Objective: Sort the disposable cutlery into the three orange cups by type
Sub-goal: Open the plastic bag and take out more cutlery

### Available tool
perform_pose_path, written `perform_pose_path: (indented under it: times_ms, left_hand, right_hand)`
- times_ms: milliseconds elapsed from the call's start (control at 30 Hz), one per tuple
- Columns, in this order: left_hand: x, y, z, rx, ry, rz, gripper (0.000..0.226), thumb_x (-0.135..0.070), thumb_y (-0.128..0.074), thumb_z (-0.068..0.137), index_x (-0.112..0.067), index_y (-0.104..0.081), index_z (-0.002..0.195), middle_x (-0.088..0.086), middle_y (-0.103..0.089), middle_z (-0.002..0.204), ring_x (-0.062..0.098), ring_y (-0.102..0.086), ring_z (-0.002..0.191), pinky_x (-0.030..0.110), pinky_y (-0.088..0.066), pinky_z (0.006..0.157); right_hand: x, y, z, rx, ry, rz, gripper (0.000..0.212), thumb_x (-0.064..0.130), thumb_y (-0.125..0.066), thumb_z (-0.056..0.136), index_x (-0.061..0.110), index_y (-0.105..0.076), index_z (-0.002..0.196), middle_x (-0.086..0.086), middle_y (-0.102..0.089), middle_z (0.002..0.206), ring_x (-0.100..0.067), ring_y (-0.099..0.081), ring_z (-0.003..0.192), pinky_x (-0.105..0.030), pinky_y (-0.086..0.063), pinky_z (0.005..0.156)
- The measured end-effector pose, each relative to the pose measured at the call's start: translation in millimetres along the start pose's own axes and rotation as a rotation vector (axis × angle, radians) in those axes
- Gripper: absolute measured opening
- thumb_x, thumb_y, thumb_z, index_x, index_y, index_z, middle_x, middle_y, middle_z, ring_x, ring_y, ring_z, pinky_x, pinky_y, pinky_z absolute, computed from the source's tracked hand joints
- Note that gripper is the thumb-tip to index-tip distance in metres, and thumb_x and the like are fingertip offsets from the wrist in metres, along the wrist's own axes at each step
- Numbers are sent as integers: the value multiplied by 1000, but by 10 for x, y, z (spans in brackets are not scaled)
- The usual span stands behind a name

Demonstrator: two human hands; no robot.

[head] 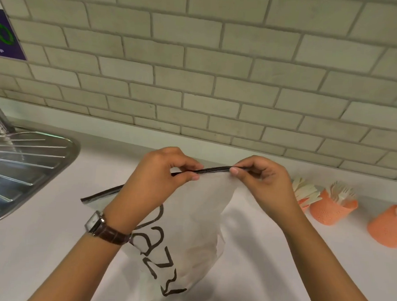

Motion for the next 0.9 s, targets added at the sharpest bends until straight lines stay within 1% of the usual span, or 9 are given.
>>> perform_pose_path:
  times_ms: [167,333,433,500,567,633,767,833,900]
  left_hand:
    - [343,585,-287,-88,33,178,21,-20,-78,67,-36,-72,79,-13,-66,84,3,-61,80,10,-42,74]
    - [443,836,-517,-162,7,141,15,-20,-73,70,-31,-73,80,-10,-64,79,6,-61,76,21,-46,72]
    - [453,826,-563,-91,-53,196,21,-17,-72,76,-37,-72,83,-11,-60,81,6,-60,80,17,-45,74]
    - [459,809,-566,8,-28,197,13,-30,-67,82,-43,-71,84,-13,-58,87,7,-58,86,13,-43,77]
    - [441,770,-572,106,10,203,18,-44,-53,82,-44,-67,92,-14,-57,91,8,-57,89,13,-42,76]
    - [392,743,-597,146,8,203,26,-47,-46,78,-45,-67,95,-14,-57,91,7,-58,86,15,-44,73]
    - [223,732,-659,119,39,166,30,-58,-54,71,-36,-73,74,-12,-63,86,8,-62,76,17,-47,65]
    - [176,704,-667,41,70,196,29,-58,-64,69,-31,-72,59,-13,-65,78,6,-60,69,9,-43,60]
    - [150,626,-676,-15,88,295,20,-43,-79,66,-28,-72,54,-16,-65,65,-3,-59,69,4,-40,60]
  right_hand:
    - [-126,364,36,-149,-46,16,23,0,-71,77,20,-67,68,17,-68,59,4,-61,60,-7,-46,63]
    - [-109,367,-38,-92,-28,-11,21,-2,-68,79,17,-66,70,14,-70,59,2,-63,58,-6,-46,62]
    - [-10,358,-67,-18,-18,-51,17,6,-67,82,14,-65,66,10,-70,60,0,-62,57,-7,-46,62]
    - [90,329,-96,62,-31,-112,19,29,-68,76,17,-66,62,4,-68,62,-1,-57,57,-8,-44,59]
    - [171,270,-128,155,-48,-236,23,40,-73,67,18,-67,63,-2,-67,64,-8,-55,55,-15,-44,56]
    - [229,187,-164,260,-56,-396,16,38,-79,65,26,-69,67,1,-67,67,-14,-58,58,-27,-49,60]
    - [314,66,-240,328,-58,-464,12,46,-73,67,34,-70,70,8,-68,68,-11,-60,61,-41,-52,66]
    - [324,14,-283,310,-71,-464,21,54,-69,66,33,-70,67,7,-67,65,-9,-58,59,-38,-51,63]
    - [323,-71,-335,299,-53,-528,27,60,-65,65,33,-69,67,11,-65,65,-8,-56,59,-31,-47,58]
Point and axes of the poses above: each hand's wrist, its own z-axis towards the middle knuckle, its own y-axis out of the back of the hand, x = y × z, the point moved 4 cm from there along z, towards the middle knuckle
